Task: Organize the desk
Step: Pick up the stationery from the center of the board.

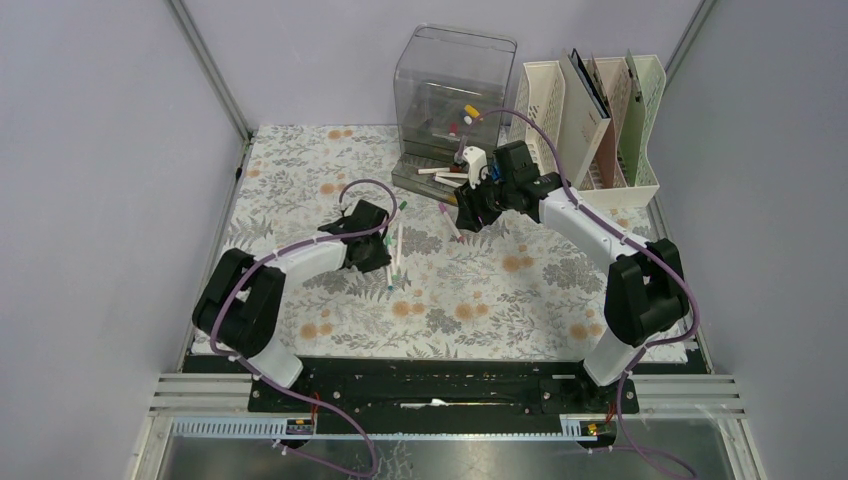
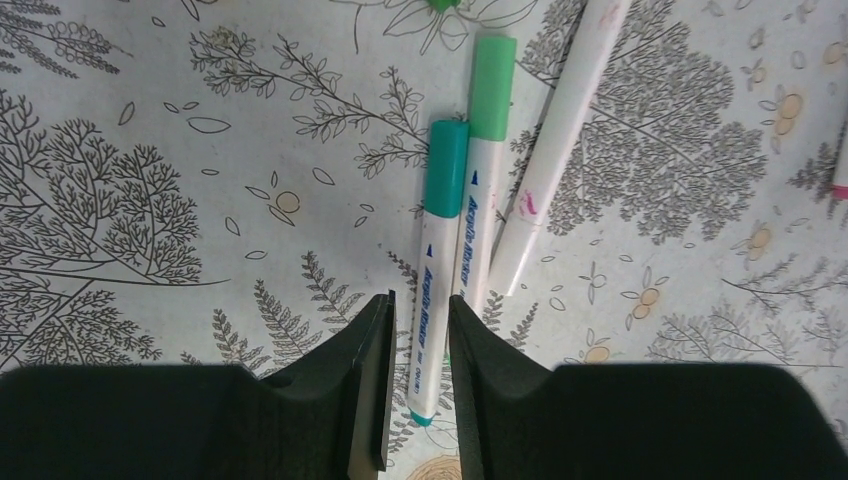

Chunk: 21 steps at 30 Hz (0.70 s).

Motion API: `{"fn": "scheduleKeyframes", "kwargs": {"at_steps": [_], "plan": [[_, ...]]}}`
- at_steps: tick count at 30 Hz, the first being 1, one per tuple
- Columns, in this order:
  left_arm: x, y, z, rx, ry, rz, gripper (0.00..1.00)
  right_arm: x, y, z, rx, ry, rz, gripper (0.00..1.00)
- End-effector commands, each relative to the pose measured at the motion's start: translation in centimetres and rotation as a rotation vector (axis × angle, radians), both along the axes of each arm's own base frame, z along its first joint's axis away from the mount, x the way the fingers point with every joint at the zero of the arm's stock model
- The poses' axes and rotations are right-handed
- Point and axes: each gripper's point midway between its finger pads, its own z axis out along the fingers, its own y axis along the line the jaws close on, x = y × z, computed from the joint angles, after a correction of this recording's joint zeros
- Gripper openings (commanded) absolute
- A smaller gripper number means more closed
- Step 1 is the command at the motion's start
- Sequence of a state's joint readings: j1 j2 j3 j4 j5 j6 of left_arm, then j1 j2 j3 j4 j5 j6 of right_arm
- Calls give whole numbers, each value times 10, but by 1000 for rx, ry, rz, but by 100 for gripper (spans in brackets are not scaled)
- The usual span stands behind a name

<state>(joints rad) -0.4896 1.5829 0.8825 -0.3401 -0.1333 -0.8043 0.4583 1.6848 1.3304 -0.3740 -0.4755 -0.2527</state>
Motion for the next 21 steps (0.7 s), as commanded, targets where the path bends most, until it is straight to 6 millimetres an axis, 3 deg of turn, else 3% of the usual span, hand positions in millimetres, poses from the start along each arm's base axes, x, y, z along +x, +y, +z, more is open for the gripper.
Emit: {"fn": "scheduleKeyframes", "kwargs": {"at_steps": [1,21], "plan": [[12,-4,4,15,-11,-18,30,-4,7,22,51,-49,16,55],[1,6,-14,141,65,-38,29,-7,6,19,60,-36,12,55]]}}
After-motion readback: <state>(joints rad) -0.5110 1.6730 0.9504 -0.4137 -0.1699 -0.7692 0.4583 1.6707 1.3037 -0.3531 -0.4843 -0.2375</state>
